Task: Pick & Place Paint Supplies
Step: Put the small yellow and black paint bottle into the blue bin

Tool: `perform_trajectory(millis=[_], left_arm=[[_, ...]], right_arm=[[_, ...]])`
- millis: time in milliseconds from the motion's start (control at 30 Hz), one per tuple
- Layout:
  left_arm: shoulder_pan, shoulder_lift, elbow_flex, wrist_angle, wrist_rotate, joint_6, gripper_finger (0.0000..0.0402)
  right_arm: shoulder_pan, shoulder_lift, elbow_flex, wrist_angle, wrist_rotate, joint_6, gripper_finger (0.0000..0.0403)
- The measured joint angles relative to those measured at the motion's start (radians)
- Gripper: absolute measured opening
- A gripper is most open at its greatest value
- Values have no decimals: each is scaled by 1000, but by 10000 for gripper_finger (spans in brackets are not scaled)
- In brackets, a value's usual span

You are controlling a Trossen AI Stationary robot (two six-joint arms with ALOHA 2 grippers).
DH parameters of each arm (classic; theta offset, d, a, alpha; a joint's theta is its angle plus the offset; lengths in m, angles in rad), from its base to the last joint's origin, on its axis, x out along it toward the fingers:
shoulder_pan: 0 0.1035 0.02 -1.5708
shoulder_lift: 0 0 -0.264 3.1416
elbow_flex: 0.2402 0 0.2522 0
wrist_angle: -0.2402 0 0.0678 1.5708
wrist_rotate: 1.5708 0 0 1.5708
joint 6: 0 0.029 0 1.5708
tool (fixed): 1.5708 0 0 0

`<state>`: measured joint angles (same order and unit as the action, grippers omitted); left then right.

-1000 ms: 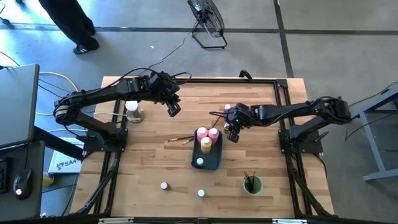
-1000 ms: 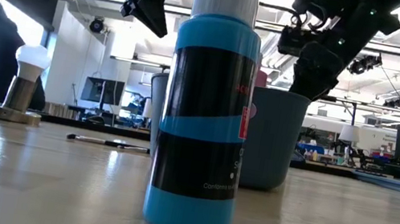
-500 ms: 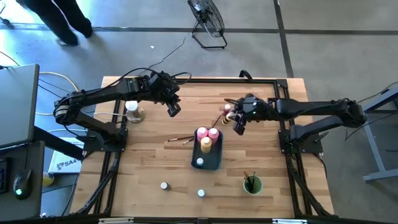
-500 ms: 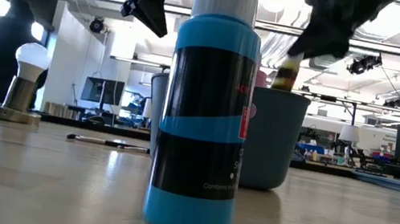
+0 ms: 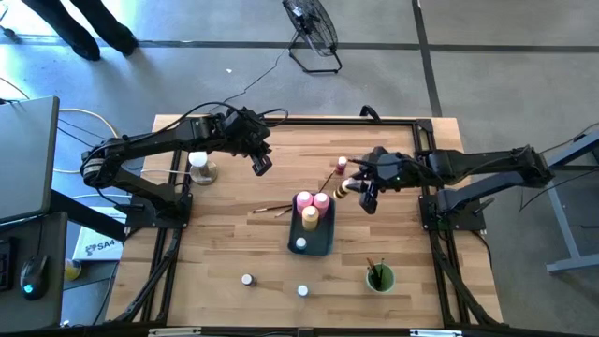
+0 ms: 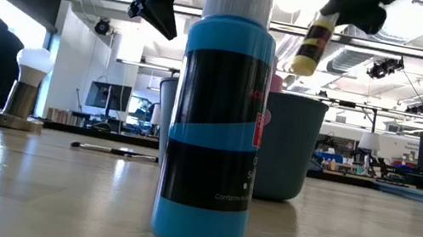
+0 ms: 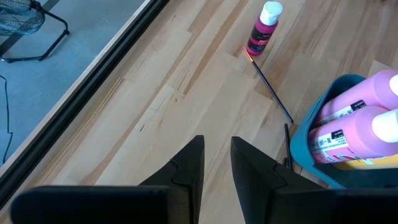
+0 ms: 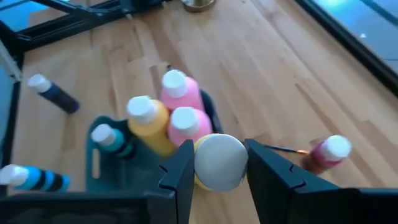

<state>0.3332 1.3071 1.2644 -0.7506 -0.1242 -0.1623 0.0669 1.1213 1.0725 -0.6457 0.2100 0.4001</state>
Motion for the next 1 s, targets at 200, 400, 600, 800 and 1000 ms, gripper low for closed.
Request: perform_trajectory(millis=[200,400,600,800,1000], left_arm=[[0,0,0,0,0,0,77],[0,0,0,1,0,0,77],[0,0,0,1,0,0,77],[0,0,0,1,0,0,77],[0,0,0,1,0,0,77]], right_arm=[[63,10,0,2,1,78,114],[124,27,0,16,26,149,118],[172,83,0,69,23,179,115],[197,156,0,136,19,180,115],[195,222,0,162,24,180,120]])
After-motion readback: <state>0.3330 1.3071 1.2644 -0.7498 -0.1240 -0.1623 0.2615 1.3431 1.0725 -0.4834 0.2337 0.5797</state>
